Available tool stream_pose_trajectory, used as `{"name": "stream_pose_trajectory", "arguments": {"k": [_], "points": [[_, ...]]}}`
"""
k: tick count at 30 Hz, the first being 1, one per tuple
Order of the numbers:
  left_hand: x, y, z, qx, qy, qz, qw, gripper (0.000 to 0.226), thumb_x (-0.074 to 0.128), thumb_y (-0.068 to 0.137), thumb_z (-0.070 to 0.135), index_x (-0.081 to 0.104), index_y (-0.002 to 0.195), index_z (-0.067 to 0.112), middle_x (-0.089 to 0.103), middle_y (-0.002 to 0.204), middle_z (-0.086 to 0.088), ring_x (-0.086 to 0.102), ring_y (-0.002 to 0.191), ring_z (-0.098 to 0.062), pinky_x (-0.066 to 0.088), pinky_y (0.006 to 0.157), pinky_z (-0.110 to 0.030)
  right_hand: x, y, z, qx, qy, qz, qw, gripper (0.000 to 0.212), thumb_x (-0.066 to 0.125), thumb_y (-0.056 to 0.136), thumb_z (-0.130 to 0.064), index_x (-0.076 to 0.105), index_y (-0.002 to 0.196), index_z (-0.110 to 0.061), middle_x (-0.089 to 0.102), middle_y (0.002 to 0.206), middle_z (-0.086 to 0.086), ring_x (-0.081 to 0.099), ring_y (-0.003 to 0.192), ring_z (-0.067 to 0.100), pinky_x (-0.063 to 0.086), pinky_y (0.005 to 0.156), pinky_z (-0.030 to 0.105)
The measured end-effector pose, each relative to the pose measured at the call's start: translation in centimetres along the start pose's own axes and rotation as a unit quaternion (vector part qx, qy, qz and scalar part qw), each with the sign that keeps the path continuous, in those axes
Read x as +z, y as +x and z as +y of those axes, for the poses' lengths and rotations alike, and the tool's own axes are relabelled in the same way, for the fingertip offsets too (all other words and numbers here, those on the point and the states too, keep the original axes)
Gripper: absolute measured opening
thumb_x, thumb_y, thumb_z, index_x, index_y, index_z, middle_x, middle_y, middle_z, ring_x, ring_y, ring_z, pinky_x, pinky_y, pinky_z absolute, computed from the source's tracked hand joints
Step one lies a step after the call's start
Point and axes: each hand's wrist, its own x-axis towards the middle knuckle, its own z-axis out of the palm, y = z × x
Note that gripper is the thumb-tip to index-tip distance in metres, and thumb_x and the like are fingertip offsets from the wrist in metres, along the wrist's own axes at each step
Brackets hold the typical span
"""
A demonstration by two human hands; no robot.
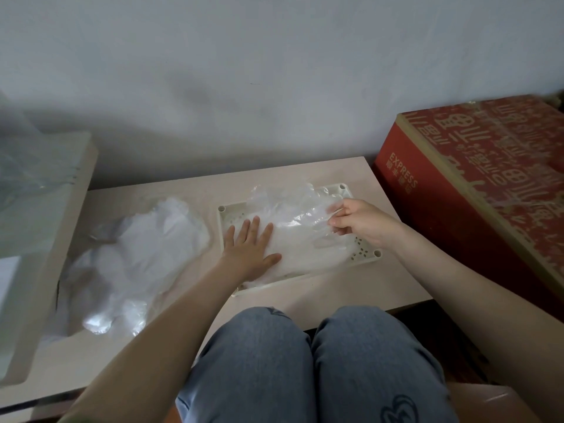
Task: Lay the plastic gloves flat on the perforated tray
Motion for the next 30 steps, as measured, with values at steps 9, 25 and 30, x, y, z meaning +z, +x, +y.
{"name": "stream_pose_trajectory", "arguments": {"k": [9, 25, 30], "points": [[0.2, 0.1, 0.0, -0.001, -0.002, 0.001, 1.0, 0.072, 0.012, 0.097, 0.062, -0.02, 0.15, 0.026, -0.028, 0.156, -0.008, -0.022, 0.145, -0.026, -0.012, 0.116, -0.05, 0.0, 0.0, 0.3, -0.006, -0.026, 0.032, 0.999, 0.02, 0.053, 0.094, -0.002, 0.053, 0.113, -0.004, 0.061, 0.085, 0.012, 0.06, 0.065, 0.016, 0.05, 0.064, 0.025], [-0.1, -0.2, 0.1, -0.003, -0.007, -0.001, 1.0, 0.072, 0.011, 0.096, 0.062, -0.021, 0.149, 0.026, -0.028, 0.156, -0.007, -0.022, 0.145, -0.026, -0.013, 0.116, -0.05, -0.3, -0.8, -0.8, -0.007, -0.065, -0.006, 0.998, 0.021, 0.051, 0.094, -0.005, 0.059, 0.113, -0.007, 0.066, 0.08, 0.007, 0.056, 0.065, 0.013, 0.047, 0.06, 0.021], [-0.6, -0.7, 0.0, -0.002, -0.003, -0.001, 1.0, 0.073, 0.012, 0.095, 0.063, -0.021, 0.15, 0.027, -0.027, 0.157, -0.007, -0.022, 0.145, -0.026, -0.013, 0.116, -0.05, -0.1, -1.4, -1.5, -0.007, -0.045, -0.024, 0.999, 0.023, 0.048, 0.092, -0.007, 0.06, 0.11, -0.014, 0.07, 0.074, 0.005, 0.057, 0.062, 0.013, 0.042, 0.057, 0.025]]}}
